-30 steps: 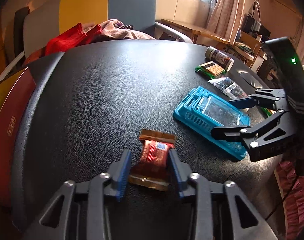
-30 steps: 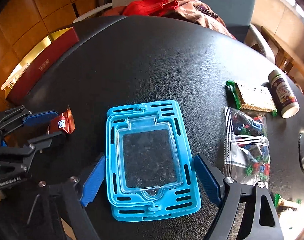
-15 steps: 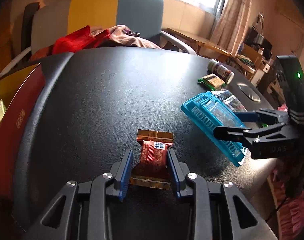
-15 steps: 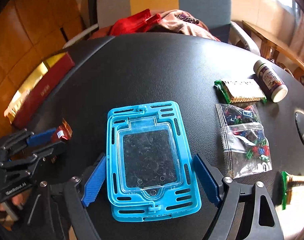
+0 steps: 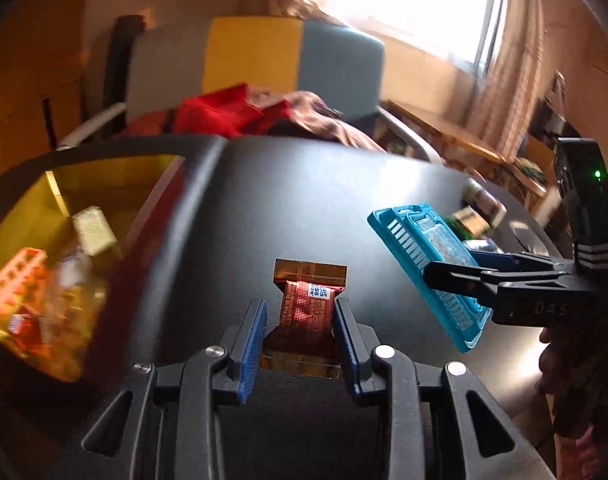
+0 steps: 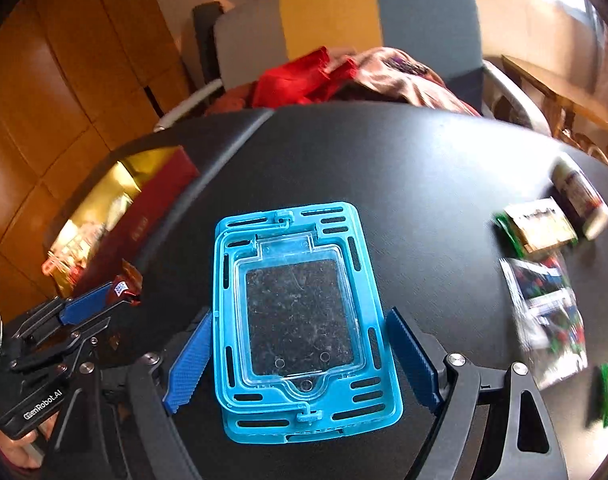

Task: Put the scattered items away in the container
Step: 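Carry the wrapper and blue rack over the gold-lined box with both grippers, then open both grippers to drop the wrapper and blue rack into the box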

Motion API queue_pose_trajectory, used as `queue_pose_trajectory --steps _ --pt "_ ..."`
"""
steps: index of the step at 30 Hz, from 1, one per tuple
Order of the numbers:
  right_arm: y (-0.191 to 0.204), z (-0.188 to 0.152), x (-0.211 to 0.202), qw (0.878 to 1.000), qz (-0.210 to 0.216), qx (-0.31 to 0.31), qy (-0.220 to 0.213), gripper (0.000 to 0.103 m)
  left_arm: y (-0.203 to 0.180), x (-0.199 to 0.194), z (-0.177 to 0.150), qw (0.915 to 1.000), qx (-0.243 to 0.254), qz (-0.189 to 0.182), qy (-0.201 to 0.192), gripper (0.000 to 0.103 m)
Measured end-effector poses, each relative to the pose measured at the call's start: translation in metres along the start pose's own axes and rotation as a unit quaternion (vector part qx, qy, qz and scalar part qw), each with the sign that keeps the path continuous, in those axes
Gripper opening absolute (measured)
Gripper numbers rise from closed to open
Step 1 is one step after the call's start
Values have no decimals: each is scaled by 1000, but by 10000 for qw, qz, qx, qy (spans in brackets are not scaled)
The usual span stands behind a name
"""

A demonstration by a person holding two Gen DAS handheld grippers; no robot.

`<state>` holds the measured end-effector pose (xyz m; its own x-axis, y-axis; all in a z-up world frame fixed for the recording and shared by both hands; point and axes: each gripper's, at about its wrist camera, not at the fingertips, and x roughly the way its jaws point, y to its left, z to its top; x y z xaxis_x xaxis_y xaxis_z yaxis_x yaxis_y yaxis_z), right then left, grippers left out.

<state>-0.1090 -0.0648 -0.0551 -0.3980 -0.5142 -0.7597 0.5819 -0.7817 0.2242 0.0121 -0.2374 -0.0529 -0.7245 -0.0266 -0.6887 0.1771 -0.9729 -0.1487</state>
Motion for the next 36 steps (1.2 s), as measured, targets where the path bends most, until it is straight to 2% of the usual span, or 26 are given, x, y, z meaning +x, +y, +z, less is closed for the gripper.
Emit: queue_pose_trajectory --steps 5,9,14,21,28,36 --pt "48 31 13 9988 424 -216 -131 85 38 -24 10 9980 -320 467 -287 34" --pt "95 53 31 9959 784 -433 -89 85 76 -40 16 9933 -661 837 -448 34" --pt "157 74 55 9909 1090 -784 13 85 124 -52 21 9849 -1023 1302 -508 34" --pt "223 101 92 9836 1334 -1190 243 85 169 -48 22 9740 -1380 1747 -413 34" --pt "254 111 127 9799 1328 -1385 546 85 202 -37 19 9653 -1613 2044 -197 33" --pt "263 111 147 9773 1363 -1426 774 86 209 -34 16 9631 -1689 2086 -194 34"
